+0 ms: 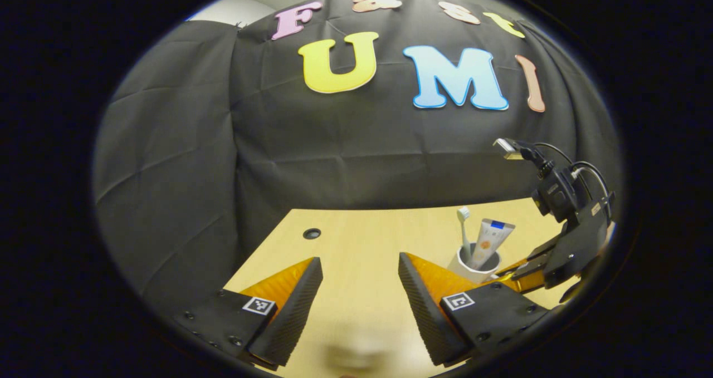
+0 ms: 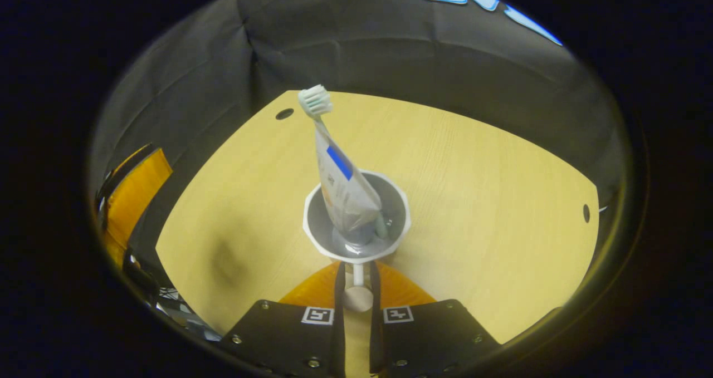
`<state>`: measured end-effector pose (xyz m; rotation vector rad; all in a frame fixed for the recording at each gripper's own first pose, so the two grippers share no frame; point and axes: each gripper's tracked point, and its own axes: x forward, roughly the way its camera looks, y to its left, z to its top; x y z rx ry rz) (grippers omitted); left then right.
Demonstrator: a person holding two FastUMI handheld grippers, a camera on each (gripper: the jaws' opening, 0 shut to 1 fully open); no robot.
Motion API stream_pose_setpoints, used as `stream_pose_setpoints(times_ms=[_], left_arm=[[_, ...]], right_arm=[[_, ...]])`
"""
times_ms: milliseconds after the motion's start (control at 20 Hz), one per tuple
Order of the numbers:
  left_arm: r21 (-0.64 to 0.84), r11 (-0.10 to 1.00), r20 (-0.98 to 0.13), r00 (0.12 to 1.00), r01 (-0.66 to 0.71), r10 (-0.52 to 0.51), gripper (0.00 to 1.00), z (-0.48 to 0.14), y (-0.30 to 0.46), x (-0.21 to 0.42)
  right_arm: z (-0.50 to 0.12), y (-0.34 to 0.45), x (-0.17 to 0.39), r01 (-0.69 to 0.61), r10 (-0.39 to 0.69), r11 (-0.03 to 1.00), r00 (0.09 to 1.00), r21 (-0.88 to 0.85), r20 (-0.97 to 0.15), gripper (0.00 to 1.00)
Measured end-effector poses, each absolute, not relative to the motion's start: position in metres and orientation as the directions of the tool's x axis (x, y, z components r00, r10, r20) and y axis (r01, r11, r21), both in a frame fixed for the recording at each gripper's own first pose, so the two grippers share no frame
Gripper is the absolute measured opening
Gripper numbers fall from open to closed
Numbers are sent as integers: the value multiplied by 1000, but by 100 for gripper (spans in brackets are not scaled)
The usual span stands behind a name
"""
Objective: Put the toothbrush and toothpaste on the desktop into the cup, then pick up the cup and place it on the coaster on the desktop.
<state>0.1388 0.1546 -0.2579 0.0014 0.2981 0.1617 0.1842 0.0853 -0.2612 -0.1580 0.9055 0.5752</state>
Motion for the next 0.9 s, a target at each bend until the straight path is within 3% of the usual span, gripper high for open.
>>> stream_pose_setpoints(times_ms=[850, 900], left_arm=[[31, 989, -288, 946, -146, 149, 94, -256, 159, 140], [32, 989, -287, 946, -145, 148, 94, -255, 159, 140]], right_arm=[[-261, 74, 186, -552, 358, 832, 474, 46, -804, 17], [-259, 73, 187, -552, 361, 833, 474, 48, -803, 22]])
